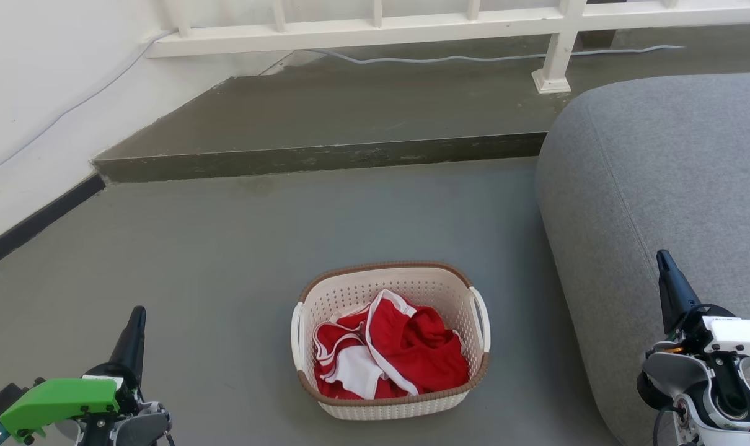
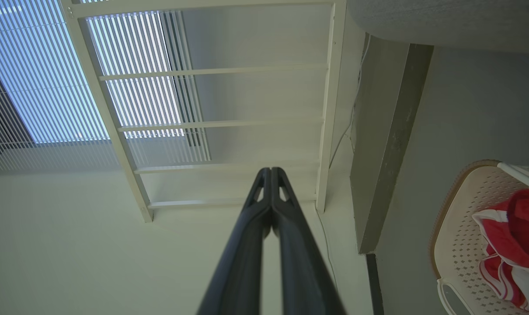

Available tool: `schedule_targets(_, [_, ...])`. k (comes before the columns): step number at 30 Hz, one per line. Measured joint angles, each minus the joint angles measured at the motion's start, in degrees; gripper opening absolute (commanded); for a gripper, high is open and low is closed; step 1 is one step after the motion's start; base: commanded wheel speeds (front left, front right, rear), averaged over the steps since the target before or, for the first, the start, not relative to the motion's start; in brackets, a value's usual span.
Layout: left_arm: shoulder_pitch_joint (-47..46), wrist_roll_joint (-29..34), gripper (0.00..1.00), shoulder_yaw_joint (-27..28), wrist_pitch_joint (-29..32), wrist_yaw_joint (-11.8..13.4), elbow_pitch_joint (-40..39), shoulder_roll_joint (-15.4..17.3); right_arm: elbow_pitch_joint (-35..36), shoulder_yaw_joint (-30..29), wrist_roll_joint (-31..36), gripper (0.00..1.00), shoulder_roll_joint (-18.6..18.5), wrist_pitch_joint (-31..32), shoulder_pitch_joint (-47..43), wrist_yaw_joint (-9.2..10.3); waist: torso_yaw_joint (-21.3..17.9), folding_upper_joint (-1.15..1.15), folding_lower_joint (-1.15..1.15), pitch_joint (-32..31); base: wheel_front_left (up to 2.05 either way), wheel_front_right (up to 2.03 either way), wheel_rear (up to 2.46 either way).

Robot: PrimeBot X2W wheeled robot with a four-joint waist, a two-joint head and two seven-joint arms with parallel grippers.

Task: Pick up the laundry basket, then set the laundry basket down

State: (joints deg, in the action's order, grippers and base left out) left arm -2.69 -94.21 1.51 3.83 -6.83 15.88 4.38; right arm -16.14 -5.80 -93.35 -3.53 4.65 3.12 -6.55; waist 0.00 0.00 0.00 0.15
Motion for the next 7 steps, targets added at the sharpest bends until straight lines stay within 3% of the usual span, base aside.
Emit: schedule_targets(7, [0.0, 0.0, 0.0, 0.0, 0.0, 0.0, 0.0, 0.0, 0.0, 0.0, 0.0, 0.0, 0.0, 0.0, 0.0, -0.01, 0.0, 0.0, 0.0, 0.0, 0.0, 0.0, 0.0])
